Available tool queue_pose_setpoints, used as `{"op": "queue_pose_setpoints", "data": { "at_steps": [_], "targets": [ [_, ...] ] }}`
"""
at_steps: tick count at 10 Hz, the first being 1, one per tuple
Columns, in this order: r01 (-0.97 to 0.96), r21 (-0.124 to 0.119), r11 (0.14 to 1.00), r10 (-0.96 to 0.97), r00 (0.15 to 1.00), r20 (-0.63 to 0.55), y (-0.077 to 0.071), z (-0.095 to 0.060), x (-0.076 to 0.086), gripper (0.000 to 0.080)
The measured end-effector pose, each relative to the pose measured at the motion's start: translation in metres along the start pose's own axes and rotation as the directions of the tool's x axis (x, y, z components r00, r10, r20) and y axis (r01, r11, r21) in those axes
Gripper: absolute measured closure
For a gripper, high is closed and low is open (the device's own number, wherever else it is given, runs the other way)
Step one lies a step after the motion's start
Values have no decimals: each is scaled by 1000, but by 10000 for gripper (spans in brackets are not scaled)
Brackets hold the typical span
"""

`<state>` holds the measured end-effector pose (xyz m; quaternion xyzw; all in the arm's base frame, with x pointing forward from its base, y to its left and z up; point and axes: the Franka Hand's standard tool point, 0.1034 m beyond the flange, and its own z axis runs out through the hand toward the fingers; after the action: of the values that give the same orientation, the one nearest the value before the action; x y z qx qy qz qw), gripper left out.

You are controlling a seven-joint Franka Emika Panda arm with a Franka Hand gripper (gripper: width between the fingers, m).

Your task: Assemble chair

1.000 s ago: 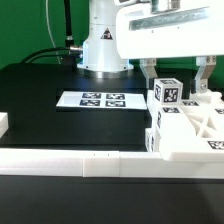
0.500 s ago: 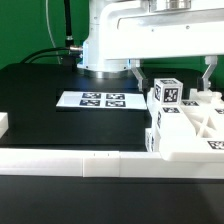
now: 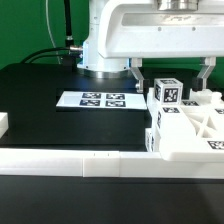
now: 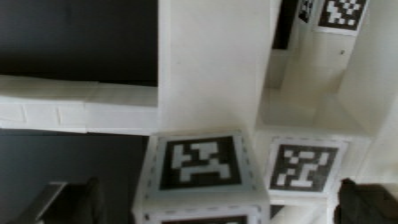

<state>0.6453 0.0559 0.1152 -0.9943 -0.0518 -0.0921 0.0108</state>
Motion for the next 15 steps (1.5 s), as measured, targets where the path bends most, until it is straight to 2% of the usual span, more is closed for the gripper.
{"op": "queue_pose_setpoints", "data": {
  "at_steps": [3, 5, 7, 9, 10, 15],
  "targets": [
    [35, 0, 999, -35, 999, 0, 4, 0, 0, 165],
    [34, 0, 999, -34, 999, 0, 5, 0, 0, 516],
    [-9, 0, 1000, 9, 1000, 0, 4, 0, 0, 515],
    [-247, -1, 969, 247, 969, -1, 3, 1, 0, 515],
    [-284, -2, 959, 284, 959, -1, 4, 1, -1, 515],
    [-579, -11, 815, 579, 815, -1, 10, 0, -3, 514]
  ]
}}
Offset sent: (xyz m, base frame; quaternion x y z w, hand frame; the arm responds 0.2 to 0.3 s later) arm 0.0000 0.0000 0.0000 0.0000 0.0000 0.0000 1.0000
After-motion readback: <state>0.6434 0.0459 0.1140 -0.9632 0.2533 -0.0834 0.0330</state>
